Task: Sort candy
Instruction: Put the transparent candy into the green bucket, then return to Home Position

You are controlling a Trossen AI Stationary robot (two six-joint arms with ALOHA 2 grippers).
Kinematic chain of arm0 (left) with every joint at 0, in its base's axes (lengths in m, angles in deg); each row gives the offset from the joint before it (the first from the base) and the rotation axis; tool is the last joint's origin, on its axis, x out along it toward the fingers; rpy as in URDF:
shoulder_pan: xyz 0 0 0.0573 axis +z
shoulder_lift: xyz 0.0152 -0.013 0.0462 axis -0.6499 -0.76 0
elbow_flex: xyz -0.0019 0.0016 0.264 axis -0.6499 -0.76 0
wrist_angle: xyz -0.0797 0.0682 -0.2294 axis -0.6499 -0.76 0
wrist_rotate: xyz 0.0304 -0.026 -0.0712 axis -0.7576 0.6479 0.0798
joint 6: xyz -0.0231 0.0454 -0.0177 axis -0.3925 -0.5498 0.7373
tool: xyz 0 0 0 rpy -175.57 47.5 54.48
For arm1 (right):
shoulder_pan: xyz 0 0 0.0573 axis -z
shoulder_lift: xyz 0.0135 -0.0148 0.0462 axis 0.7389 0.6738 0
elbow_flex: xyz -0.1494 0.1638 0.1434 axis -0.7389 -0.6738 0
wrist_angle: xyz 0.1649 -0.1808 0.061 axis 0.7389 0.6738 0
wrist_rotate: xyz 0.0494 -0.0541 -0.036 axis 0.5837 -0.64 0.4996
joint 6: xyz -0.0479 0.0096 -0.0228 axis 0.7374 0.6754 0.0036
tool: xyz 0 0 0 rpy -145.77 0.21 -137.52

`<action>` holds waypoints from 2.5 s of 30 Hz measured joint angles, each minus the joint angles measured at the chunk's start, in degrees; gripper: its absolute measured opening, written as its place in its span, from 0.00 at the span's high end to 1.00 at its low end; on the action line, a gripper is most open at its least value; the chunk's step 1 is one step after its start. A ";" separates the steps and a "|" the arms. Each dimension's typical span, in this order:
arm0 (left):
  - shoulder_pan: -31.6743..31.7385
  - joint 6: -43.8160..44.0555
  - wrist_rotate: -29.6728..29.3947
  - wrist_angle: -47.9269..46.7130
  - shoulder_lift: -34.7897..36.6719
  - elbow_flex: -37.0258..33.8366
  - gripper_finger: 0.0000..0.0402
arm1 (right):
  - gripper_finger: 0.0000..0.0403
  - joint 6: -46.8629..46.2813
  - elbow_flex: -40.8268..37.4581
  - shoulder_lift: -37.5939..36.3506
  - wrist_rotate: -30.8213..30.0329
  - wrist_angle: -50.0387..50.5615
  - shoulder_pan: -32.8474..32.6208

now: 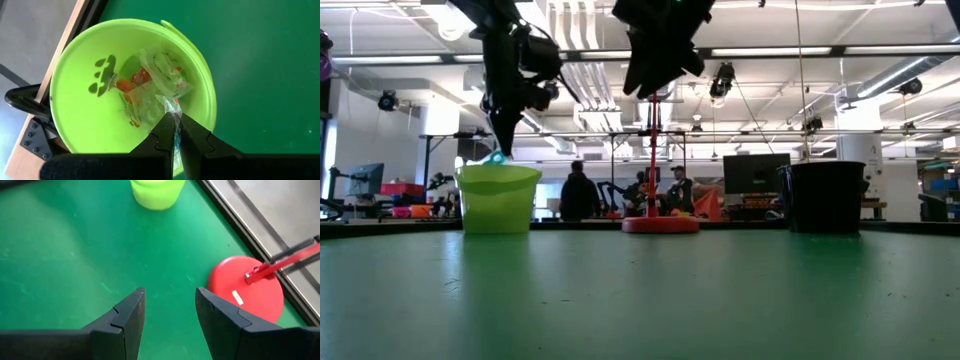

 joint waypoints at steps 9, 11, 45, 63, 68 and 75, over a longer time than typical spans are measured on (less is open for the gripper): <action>0.04 0.17 -0.26 1.66 -2.03 -0.02 1.00 | 0.59 -0.04 -1.48 0.00 0.02 3.80 0.10; 0.04 0.28 -0.26 1.64 -1.95 -0.02 0.98 | 0.59 -0.22 -1.53 0.00 0.02 4.95 0.12; -2.16 5.59 16.56 12.29 31.38 -3.19 0.69 | 0.59 -22.41 -10.85 -12.01 -9.02 17.78 -7.72; -2.16 27.08 38.65 53.21 59.62 -40.13 0.69 | 0.59 -12.51 -43.83 -36.49 -10.34 -36.15 -26.87; -2.29 34.64 41.70 62.92 64.32 -46.94 0.69 | 0.59 -13.75 -49.13 -36.95 -10.32 -42.92 -30.89; -2.32 41.22 42.22 63.78 67.97 -49.10 0.69 | 0.59 -17.89 -52.03 -34.46 -10.40 -42.70 -31.46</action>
